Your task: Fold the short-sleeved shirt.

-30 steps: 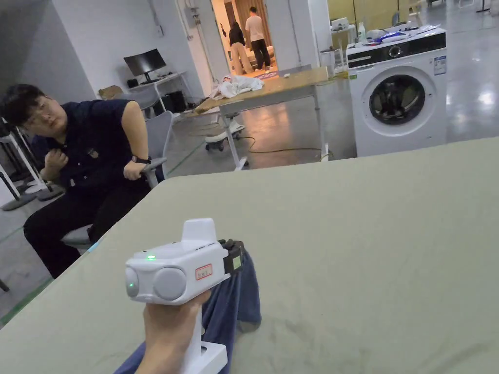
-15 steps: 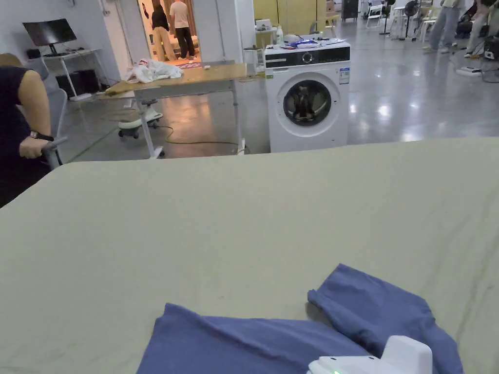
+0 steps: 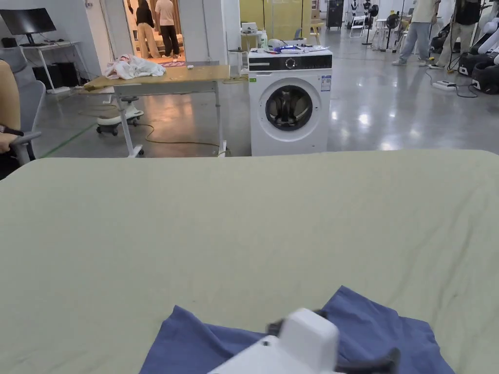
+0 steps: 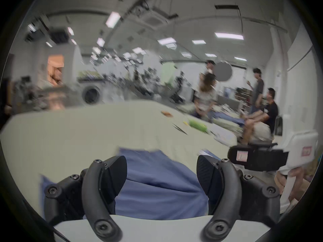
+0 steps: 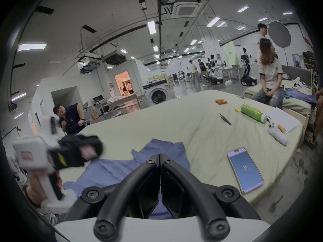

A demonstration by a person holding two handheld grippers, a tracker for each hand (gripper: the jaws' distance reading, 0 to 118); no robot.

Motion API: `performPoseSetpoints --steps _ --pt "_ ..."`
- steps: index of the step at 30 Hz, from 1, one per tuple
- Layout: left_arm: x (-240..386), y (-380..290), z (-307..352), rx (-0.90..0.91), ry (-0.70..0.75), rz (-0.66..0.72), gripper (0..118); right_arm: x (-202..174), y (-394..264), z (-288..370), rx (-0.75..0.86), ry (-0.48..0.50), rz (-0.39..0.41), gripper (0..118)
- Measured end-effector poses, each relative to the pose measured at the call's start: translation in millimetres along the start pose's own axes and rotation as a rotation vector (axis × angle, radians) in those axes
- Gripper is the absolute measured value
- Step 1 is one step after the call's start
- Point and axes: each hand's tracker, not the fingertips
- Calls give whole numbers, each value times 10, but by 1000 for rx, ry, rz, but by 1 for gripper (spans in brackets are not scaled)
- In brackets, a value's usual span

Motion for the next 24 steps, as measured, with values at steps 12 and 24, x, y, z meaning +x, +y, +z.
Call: performPoseSetpoints --steps 12,24 --pt "-161 256 1801 215 585 -182 41 -417 393 48 185 76 157 0" --pt "-105 53 2074 161 621 -11 0 -429 253 7 142 92 170 0"
